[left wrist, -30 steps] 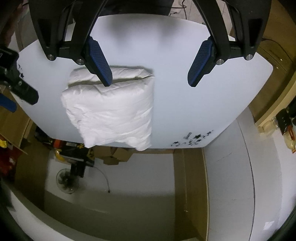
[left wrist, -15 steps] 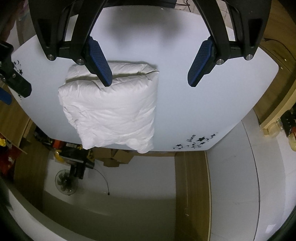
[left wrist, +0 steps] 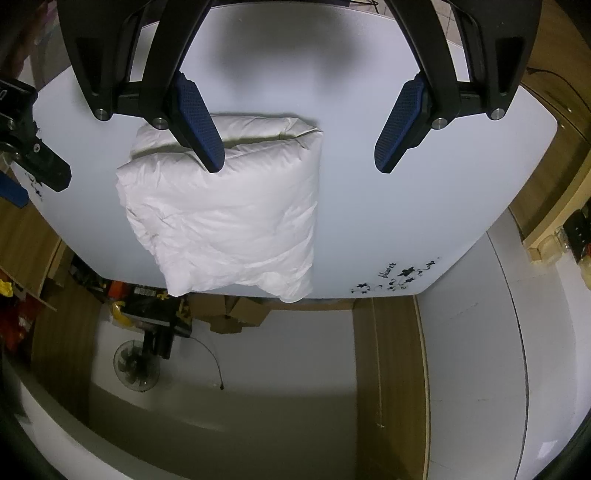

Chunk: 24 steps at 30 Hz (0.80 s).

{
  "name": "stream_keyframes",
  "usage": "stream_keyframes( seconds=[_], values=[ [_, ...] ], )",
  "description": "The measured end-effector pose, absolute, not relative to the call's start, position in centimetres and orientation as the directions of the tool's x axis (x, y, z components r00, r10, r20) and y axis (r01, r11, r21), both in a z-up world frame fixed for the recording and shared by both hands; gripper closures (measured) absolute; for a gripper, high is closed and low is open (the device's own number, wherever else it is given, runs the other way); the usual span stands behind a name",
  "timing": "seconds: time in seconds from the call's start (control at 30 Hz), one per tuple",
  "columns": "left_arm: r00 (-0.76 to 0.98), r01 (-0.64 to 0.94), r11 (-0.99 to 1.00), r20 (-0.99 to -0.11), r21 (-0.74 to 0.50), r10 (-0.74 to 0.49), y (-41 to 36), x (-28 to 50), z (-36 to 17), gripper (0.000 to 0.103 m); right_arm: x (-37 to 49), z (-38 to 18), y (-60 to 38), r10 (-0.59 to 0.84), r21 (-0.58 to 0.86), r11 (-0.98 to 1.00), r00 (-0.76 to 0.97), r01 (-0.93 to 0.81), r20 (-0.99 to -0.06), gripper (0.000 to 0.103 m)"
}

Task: Fold large clothes

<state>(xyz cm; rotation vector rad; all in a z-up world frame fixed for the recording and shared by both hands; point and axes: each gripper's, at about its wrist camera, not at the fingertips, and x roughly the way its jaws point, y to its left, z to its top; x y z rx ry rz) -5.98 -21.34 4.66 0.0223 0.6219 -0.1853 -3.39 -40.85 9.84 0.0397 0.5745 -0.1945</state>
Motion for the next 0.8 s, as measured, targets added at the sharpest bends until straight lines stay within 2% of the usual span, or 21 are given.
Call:
stream_keyframes(
  seconds=[0.8],
  values=[
    [0.805,0.163,0.986,-0.575,-0.026,-0.148,-21.25,-5.99,4.62,0.019,-3.14,9.70,-40.69,-0.164,-0.022,0.983,0.821,0.182,-0.547,0.000]
  ],
)
